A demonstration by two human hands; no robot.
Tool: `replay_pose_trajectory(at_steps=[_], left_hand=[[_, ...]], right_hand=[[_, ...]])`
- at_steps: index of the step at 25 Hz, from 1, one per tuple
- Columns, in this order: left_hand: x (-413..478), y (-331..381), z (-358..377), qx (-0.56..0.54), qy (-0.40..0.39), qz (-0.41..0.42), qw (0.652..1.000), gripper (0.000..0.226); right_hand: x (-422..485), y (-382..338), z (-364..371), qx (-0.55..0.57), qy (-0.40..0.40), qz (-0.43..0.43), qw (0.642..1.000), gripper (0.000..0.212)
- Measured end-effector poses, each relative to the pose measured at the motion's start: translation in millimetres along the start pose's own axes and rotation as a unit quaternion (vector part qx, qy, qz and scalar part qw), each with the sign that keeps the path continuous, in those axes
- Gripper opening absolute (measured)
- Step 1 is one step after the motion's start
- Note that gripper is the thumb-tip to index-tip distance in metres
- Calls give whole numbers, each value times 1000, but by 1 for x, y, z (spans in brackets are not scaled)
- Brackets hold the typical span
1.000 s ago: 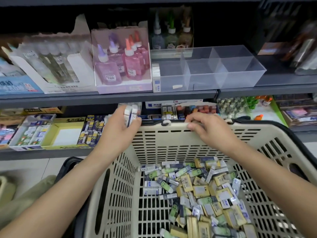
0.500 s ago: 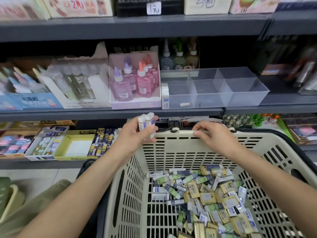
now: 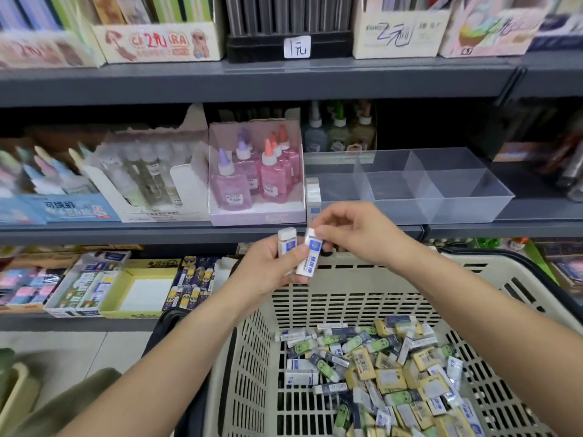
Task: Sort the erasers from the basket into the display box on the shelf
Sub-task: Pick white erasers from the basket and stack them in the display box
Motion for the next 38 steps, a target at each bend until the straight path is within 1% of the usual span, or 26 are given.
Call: replay_pose_trajectory(at_steps=[2, 4, 5, 7, 9, 11, 13, 17, 21, 23, 26, 28, 30, 35, 38], left_hand=[[3, 12, -13, 54, 59, 37, 996, 13], [3, 27, -31, 106, 128, 76, 983, 11], [3, 32, -38, 133, 153, 90, 975, 10], [4, 35, -46, 177, 176, 100, 963, 10], [6, 32, -47, 224, 172, 97, 954, 14], [9, 28, -49, 250, 167, 95, 949, 17], [12, 27, -53, 243, 172, 99, 950, 18], [17, 26, -58, 219, 172, 102, 955, 20], [18, 27, -57, 214, 163, 102, 958, 20], [17, 28, -57, 225, 160, 103, 956, 20], [15, 28, -54, 238, 158, 99, 953, 18], [16, 30, -54, 246, 158, 96, 951, 17], [17, 30, -54, 248, 160, 95, 951, 17], [18, 31, -53, 259, 158, 90, 949, 16], [18, 31, -53, 252, 161, 84, 951, 16]], right_hand=[[3, 6, -20, 14, 37, 6, 999, 16], [8, 5, -57, 23, 118, -14, 993, 25], [12, 3, -77, 8, 162, -25, 986, 27], [26, -2, -105, -52, 221, -28, 973, 23], [46, -2, -114, -110, 242, -13, 964, 15], [62, 1, -113, -164, 249, 8, 955, 17], [74, 1, -106, -217, 244, 8, 945, 18], [88, -4, -97, -269, 207, 7, 941, 21], [95, -13, -86, -325, 149, -14, 934, 22], [94, -12, -86, -322, 153, -18, 934, 22], [79, -2, -104, -261, 217, -11, 941, 20], [76, 7, -109, -217, 220, 4, 951, 18], [81, 10, -107, -202, 209, 13, 957, 17], [83, -2, -119, -245, 254, 5, 936, 22], [85, -6, -101, -304, 208, -22, 930, 20]])
Point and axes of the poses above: each hand's wrist, its own x-axis towards the middle knuckle, its own z-axis out of the palm, y = z × x, the point moved 9 cm from there along x, towards the middle knuckle, and after that the axes turned 13 degrees about -y, right-handed, at the moved point
